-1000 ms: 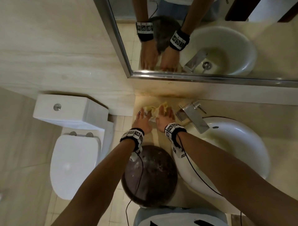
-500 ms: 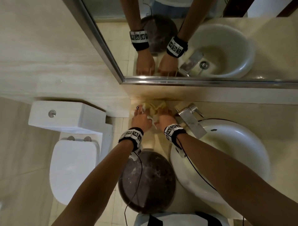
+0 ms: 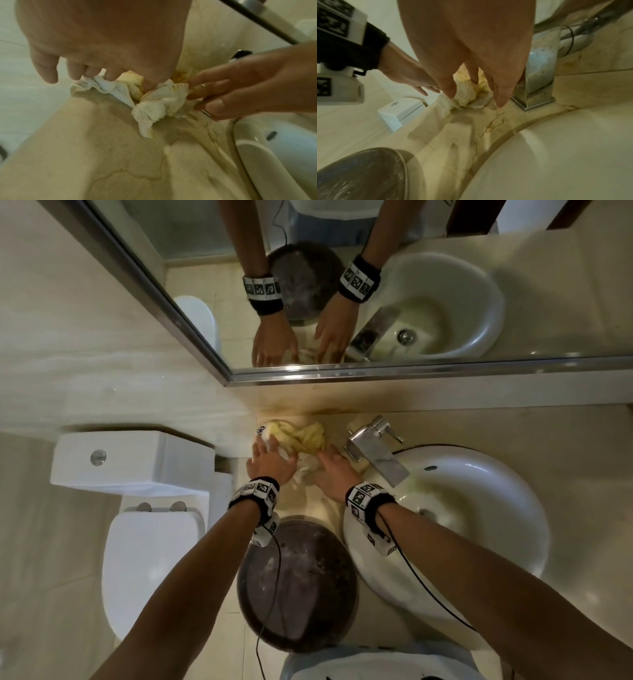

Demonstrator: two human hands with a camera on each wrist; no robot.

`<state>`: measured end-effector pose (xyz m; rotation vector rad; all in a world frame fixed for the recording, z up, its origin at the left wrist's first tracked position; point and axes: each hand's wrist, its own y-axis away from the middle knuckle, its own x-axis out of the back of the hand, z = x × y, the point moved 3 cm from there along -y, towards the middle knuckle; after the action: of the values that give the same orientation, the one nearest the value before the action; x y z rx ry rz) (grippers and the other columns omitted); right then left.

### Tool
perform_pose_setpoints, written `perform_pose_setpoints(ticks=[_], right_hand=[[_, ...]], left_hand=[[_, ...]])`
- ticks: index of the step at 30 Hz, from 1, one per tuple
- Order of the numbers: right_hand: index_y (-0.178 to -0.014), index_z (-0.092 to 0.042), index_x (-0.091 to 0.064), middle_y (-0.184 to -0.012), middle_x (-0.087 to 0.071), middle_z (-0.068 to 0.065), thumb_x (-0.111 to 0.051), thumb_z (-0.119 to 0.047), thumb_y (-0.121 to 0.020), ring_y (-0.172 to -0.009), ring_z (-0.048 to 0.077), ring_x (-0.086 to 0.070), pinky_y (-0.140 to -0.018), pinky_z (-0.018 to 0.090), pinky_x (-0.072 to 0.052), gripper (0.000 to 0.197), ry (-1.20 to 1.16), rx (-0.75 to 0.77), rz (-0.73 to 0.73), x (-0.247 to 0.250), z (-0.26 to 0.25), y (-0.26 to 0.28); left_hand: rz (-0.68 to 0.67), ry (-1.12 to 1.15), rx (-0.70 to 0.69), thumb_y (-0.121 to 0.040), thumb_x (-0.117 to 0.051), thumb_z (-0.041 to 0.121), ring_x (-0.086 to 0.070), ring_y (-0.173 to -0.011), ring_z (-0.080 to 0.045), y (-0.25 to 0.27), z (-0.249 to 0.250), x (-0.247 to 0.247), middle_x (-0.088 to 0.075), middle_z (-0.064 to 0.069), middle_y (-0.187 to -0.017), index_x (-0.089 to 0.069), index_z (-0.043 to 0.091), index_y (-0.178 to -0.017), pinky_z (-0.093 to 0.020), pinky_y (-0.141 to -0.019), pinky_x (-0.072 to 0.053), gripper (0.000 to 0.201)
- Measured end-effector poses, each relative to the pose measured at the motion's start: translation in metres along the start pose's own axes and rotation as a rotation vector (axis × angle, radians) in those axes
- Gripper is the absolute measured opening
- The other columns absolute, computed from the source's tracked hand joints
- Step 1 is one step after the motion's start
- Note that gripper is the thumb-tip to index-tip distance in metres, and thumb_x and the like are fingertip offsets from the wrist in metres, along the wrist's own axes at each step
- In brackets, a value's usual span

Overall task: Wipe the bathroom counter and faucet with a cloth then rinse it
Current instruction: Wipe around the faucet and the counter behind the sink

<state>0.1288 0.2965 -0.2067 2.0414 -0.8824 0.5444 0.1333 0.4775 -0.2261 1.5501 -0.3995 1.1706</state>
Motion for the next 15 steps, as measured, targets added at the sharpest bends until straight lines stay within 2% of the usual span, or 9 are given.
perform_pose_setpoints(ticks=[3, 7, 9, 11, 13, 15], right_hand=[[-0.154, -0.029, -0.021, -0.163, -0.017, 0.015, -0.059, -0.025, -0.093, -0.140, 0.041, -0.036, -0.108, 0.051, -0.042, 0.072, 0.036, 0.003, -0.036, 0.004, 0.006, 0.002], [-0.153, -0.023, -0.026, -0.157, -0.027, 0.016, -0.056, -0.025, -0.095, -0.136, 0.041, -0.039, -0.107, 0.049, -0.042, 0.066, 0.026, 0.044, -0.054, 0.010, 0.007, 0.003], [-0.152, -0.024, -0.029, -0.154, -0.032, 0.014, -0.054, -0.029, -0.095, -0.134, 0.039, -0.042, -0.105, 0.050, -0.043, 0.062, 0.000, 0.053, -0.046, 0.012, 0.008, -0.001], [-0.148, -0.024, -0.033, -0.149, -0.037, 0.012, -0.053, -0.030, -0.093, -0.129, 0.037, -0.046, -0.103, 0.050, -0.046, 0.059, -0.023, 0.062, -0.046, 0.014, 0.007, -0.004], [-0.146, -0.023, -0.036, -0.146, -0.042, 0.011, -0.055, -0.029, -0.091, -0.127, 0.035, -0.048, -0.101, 0.049, -0.047, 0.058, -0.035, 0.067, -0.044, 0.012, 0.008, -0.004], [-0.145, -0.022, -0.038, -0.144, -0.045, 0.011, -0.057, -0.026, -0.091, -0.126, 0.033, -0.050, -0.100, 0.047, -0.049, 0.057, -0.038, 0.060, -0.035, 0.009, 0.012, -0.002]], left_hand=[[-0.058, 0.084, 0.086, -0.096, -0.030, 0.057, 0.000, -0.154, -0.031, -0.011, -0.002, 0.005, 0.010, -0.016, -0.166, 0.004, 0.015, -0.160, -0.046, -0.123, -0.014, 0.084], [-0.077, 0.142, 0.038, -0.096, -0.042, 0.053, 0.003, -0.153, -0.033, -0.020, 0.006, 0.014, 0.014, -0.019, -0.164, 0.002, 0.011, -0.159, -0.042, -0.124, -0.014, 0.088], [-0.073, 0.135, 0.025, -0.090, -0.046, 0.057, -0.009, -0.152, -0.034, -0.027, 0.006, 0.015, 0.010, -0.018, -0.165, -0.008, 0.013, -0.158, -0.042, -0.122, -0.021, 0.089], [-0.092, 0.124, -0.005, -0.079, -0.047, 0.062, -0.026, -0.147, -0.034, -0.034, 0.003, 0.012, -0.008, -0.019, -0.164, -0.030, 0.017, -0.150, -0.041, -0.118, -0.030, 0.085], [-0.110, 0.095, -0.047, -0.072, -0.054, 0.057, -0.047, -0.131, -0.035, -0.035, 0.005, 0.013, -0.026, -0.017, -0.157, -0.045, 0.023, -0.132, -0.042, -0.107, -0.043, 0.070], [-0.093, 0.075, -0.096, -0.070, -0.057, 0.051, -0.059, -0.113, -0.034, -0.033, 0.015, 0.017, -0.035, -0.015, -0.150, -0.047, 0.025, -0.119, -0.042, -0.096, -0.050, 0.057]])
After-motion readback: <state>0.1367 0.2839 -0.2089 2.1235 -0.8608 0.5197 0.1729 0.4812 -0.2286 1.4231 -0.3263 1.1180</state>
